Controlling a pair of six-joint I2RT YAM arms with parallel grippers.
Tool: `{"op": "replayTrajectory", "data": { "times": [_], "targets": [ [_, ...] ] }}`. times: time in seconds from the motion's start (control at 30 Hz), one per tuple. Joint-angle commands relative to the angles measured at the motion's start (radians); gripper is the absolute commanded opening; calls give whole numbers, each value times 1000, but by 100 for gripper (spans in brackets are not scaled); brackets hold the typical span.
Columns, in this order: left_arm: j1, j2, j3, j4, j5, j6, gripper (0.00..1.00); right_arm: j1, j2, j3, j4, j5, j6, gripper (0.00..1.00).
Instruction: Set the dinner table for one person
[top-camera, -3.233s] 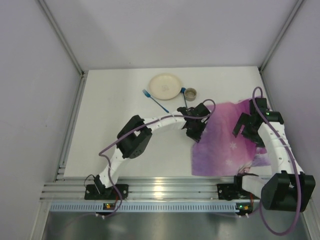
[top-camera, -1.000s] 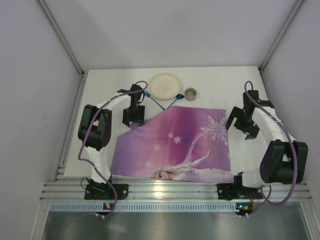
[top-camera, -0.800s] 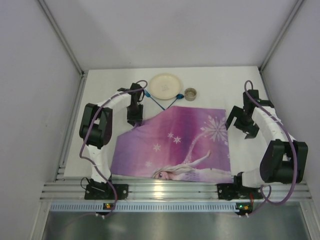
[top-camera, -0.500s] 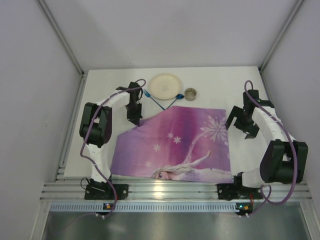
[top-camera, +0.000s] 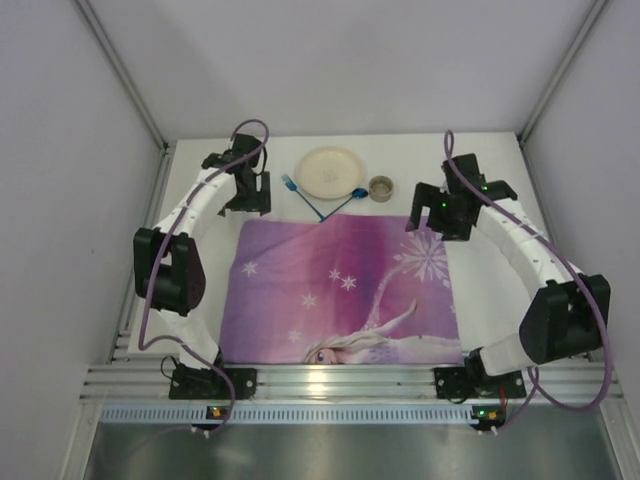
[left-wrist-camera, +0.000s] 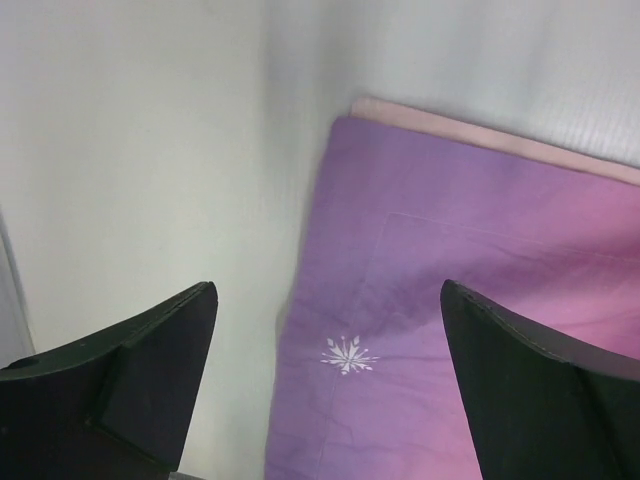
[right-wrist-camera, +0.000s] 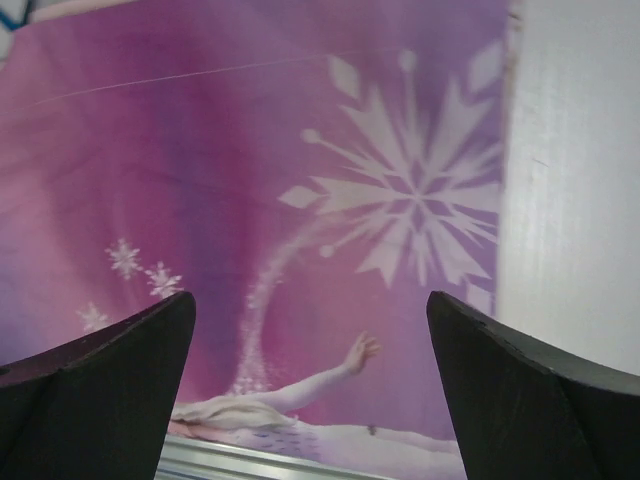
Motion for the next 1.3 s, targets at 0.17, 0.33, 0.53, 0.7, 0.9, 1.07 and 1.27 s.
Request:
{"op": "replayTrajectory", "data": {
  "times": [0.17,0.33,0.53,0.7,0.9,1.07,1.27],
  "targets": [
    [2,-92,-85,32,58,-70,99,200,305,373,155,-105,55,100],
    [2,-34,-165,204,205,-52,99,203,570,661,174,-144,120,100],
    [2,135,-101,184,179,-59,99,212,746,869,174,-159,172,99],
    [5,180,-126,196,141,-75,98,213,789,869,174,-152,189,96],
    [18,253,-142,228,145,-73,85,233,819,843,175,-142,195,95],
    [38,286,-132,225,131,-67,17,266,865,856,178,-104,197,95],
    [91,244,-115,190,78,-90,26,272,927,893,177,-38,229,91]
  ]
}}
